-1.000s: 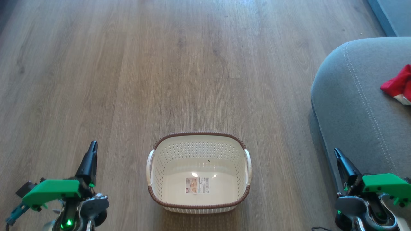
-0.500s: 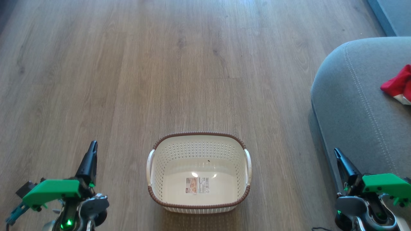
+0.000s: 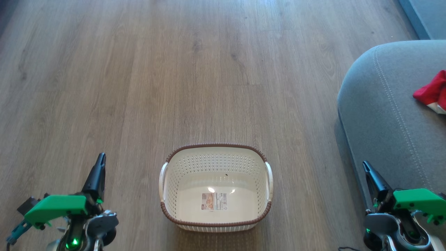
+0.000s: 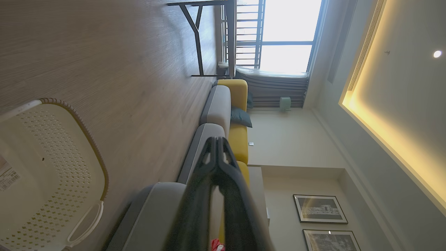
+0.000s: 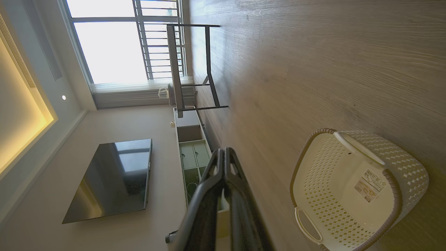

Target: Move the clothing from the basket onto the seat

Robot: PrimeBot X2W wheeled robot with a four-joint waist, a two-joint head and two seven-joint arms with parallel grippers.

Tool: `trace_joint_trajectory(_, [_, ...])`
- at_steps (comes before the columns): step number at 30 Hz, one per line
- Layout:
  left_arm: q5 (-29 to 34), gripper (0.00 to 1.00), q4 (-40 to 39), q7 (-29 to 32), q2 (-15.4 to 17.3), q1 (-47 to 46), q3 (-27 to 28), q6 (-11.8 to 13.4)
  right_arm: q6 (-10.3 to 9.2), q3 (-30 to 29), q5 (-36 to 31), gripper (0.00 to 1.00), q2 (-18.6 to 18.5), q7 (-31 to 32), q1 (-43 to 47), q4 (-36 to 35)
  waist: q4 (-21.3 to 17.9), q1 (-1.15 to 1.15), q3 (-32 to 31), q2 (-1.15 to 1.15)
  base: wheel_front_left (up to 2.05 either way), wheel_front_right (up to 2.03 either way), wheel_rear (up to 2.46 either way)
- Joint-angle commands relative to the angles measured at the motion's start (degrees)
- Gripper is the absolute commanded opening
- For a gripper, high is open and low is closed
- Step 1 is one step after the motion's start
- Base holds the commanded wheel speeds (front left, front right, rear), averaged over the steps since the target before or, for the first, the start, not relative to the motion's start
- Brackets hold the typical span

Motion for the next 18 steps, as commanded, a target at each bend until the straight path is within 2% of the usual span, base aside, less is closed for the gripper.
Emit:
trace_joint_trajectory(1, [-0.32,0.00,-1.96,0.18,0.28,-2.64,2.07,-0.39,0.40,0.97,-0.48,0.00,-0.26,0.40,-2.87,-1.77,0.00,0.00,0.00,0.00,0.00,0.00,0.00])
trace_joint_trajectory(18, [-0.32,0.00,-1.96,0.18,0.28,-2.64,2.07,-0.39,0.40,0.92,-0.52,0.00,-0.22,0.44,-2.87,-1.76,0.00,0.00,0.00,0.00,0.00,0.00,0.00])
